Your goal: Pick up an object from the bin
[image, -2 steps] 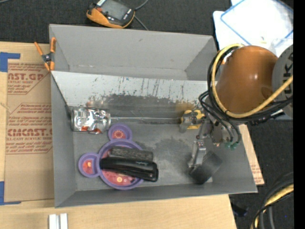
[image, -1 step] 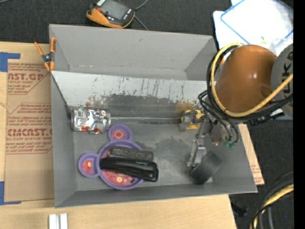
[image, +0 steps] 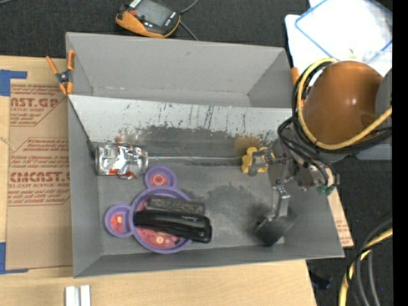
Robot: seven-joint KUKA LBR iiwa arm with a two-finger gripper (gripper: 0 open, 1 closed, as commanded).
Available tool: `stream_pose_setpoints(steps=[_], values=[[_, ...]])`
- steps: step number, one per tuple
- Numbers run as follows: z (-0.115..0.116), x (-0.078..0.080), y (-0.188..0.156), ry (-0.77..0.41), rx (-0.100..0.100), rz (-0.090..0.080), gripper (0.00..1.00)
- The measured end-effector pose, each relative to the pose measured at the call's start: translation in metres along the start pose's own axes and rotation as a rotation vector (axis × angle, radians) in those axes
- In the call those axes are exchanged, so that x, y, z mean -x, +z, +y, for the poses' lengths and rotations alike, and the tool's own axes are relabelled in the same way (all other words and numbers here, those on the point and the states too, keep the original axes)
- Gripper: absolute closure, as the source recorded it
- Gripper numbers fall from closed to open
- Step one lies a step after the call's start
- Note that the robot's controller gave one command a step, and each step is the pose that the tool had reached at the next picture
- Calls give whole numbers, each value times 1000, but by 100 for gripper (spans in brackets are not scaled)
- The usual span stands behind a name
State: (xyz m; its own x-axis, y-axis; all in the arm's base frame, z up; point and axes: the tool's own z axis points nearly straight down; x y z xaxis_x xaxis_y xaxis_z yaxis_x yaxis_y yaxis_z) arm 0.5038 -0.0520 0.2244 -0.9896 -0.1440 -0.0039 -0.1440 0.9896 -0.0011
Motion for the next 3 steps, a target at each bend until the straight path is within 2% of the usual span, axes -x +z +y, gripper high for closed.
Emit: stream_pose_setpoints(steps=[1,2,3], values=[[33,16,3,322,2,-1,0],[12,10,-6,204,-2,-3,0],[98,24,49,103,4,0,0]])
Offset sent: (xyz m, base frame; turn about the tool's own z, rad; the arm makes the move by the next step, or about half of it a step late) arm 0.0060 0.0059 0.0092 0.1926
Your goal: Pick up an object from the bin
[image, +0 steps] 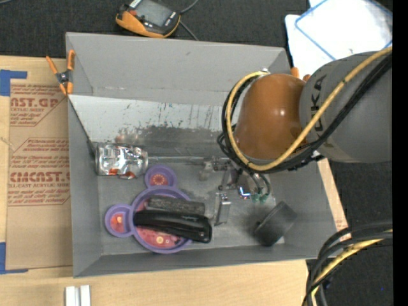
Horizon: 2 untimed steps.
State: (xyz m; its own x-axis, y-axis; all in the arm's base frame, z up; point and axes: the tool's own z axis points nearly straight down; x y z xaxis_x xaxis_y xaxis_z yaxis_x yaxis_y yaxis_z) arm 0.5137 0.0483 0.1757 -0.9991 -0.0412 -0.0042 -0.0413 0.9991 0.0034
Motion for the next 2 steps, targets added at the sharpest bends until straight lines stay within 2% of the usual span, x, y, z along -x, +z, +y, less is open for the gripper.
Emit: stream_pose_setpoints(steps=[1,2], values=[[-60,-13,-53,76,-11,-15,0],[11,-21,38,-33,0,-1,0]])
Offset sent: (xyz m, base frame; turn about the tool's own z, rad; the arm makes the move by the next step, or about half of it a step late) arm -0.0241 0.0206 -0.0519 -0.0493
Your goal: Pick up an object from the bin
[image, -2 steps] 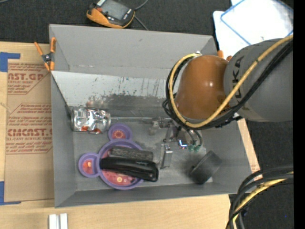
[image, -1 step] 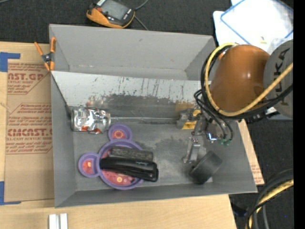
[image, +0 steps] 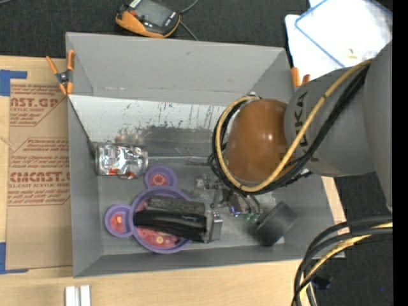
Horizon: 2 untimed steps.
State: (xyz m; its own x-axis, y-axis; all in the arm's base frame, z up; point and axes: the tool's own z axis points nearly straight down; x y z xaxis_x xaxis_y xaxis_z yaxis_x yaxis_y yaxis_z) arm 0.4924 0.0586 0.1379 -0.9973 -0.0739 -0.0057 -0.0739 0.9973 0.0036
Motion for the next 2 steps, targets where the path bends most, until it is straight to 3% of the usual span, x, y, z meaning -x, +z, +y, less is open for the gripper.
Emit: stream_pose_setpoints(steps=[1,2], values=[[-22,4,-24,131,-7,-13,0],[-35,6,-42,165,-10,-25,0]])
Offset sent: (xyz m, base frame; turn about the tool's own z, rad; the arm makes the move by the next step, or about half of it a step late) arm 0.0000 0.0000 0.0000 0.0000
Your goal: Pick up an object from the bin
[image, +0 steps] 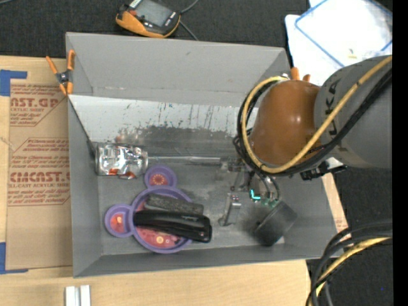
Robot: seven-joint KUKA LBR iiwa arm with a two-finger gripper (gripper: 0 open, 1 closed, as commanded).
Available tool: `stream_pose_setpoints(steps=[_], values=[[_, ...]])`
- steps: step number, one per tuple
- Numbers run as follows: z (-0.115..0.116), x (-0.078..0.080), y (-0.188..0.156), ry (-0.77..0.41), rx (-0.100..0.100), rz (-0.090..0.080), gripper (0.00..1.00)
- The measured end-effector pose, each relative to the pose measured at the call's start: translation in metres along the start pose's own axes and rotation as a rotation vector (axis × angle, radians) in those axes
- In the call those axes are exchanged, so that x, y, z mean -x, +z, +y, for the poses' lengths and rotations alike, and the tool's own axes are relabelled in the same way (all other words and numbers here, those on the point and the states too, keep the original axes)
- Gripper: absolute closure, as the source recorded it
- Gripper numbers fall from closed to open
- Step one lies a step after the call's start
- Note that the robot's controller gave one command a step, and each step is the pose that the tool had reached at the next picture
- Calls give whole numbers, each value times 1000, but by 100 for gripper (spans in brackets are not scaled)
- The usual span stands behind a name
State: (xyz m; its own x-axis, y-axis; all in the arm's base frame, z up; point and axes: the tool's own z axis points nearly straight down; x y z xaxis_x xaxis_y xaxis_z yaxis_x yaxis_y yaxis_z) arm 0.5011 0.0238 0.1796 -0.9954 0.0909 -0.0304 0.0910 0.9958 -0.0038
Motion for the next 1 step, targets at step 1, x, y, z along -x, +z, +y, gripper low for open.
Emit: stream_pose_setpoints(steps=[1], values=[[-13,42,36,-89,0,2,0]])
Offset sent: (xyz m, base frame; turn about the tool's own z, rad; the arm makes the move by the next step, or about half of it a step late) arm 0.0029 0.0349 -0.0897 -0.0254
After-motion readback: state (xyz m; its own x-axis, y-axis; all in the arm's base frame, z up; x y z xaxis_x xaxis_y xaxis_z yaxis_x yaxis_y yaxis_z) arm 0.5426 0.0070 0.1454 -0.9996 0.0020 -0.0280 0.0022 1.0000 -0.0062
